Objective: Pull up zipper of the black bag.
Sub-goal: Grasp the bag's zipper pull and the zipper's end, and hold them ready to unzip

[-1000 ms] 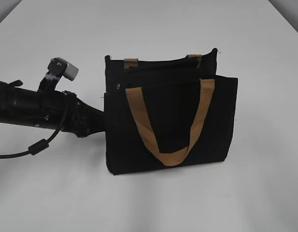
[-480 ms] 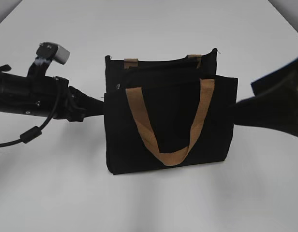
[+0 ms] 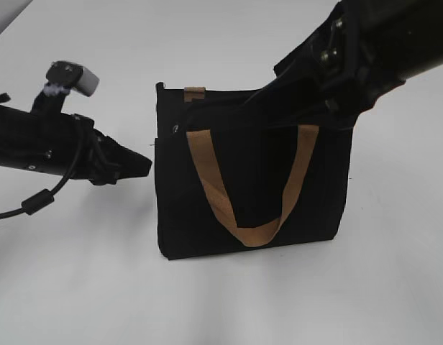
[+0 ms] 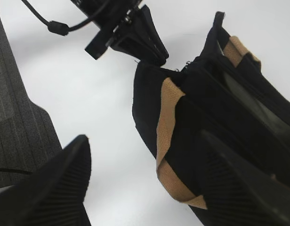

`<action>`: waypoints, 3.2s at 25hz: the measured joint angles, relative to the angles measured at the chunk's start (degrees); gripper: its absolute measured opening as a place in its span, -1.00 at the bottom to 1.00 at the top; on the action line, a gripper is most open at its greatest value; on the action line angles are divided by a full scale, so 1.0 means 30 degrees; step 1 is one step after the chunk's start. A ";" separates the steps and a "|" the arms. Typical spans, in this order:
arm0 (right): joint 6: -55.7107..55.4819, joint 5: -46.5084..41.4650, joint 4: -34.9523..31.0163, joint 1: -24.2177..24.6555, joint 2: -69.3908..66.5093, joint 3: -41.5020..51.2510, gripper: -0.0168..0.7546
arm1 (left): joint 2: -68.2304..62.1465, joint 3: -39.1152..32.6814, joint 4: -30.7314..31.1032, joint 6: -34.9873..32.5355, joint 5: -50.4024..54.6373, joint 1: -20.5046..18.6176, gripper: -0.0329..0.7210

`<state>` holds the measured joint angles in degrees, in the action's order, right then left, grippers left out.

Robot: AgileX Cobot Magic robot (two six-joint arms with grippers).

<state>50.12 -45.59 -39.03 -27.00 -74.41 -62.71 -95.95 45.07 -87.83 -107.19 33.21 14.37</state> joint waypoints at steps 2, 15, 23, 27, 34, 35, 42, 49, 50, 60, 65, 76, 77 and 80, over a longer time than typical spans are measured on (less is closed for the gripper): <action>0.0019 -0.0044 0.0017 -0.0095 0.0000 -0.0059 0.43 | -0.0768 0.0000 -0.0280 -0.0535 0.0281 0.0000 -0.26; 0.0124 -0.0100 0.0057 -0.0116 0.0000 -0.0059 0.43 | -0.4333 0.1841 -0.3751 -0.5161 0.2487 0.0224 0.07; 0.0365 -0.0019 0.0057 -0.0136 0.0000 -0.0059 0.43 | -0.4878 0.2913 -0.1137 -0.2967 0.1382 0.0701 -0.87; 0.0585 0.0326 0.0057 -0.0136 0.0000 -0.0059 0.43 | -0.4335 0.2913 0.0611 0.0670 0.1259 0.0635 -0.91; 0.0800 0.0541 -0.0058 -0.0136 0.0000 -0.0059 0.28 | -0.0810 0.2450 0.2437 0.3382 0.0905 0.0577 -0.91; 0.1010 0.0577 -0.0201 -0.0136 -0.0024 -0.0059 0.25 | -0.0268 0.2367 0.2658 0.3426 0.0905 0.0577 -0.91; 0.4475 0.1203 -0.3121 -0.0599 -0.1769 -0.0097 0.07 | 0.2036 0.2114 0.4998 0.4084 0.0900 0.0577 -0.91; 0.7490 0.5048 -0.3373 -0.2148 -0.4430 -0.0117 0.04 | 0.3411 0.2097 0.7783 0.5868 0.1181 0.0577 -0.91; 0.7574 0.5395 -0.3373 -0.2255 -0.4777 -0.0117 0.04 | 0.3615 0.2097 0.7908 0.5971 0.1181 0.0577 -0.91; 0.7410 0.8074 -0.3471 -0.2422 -0.6302 -0.0537 -0.05 | 0.5432 0.2097 0.7342 0.6083 0.1179 0.0577 -0.91; 0.7345 0.7721 -0.3494 -0.2422 -0.7021 -0.2131 -0.25 | 0.5673 0.2086 0.5872 0.6083 0.1179 0.0577 -0.91; 0.7304 0.5886 -0.3339 -0.2422 -0.7702 -0.2585 -0.28 | 0.5682 0.2086 0.3393 0.6083 0.0810 0.0577 -0.91; 0.7304 0.5925 -0.3266 -0.2422 -0.7710 -0.2585 -0.28 | 0.5682 0.2086 0.3368 0.6083 0.0810 0.0577 -0.91; 0.7240 0.5945 -0.2554 -0.2422 -0.7710 -0.2585 -0.29 | 0.5682 0.2086 0.3334 0.6083 0.0793 0.0577 -0.91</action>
<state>71.84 -27.76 -46.69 -34.27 -97.54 -70.47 -78.90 51.32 -77.83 -88.94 35.59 16.10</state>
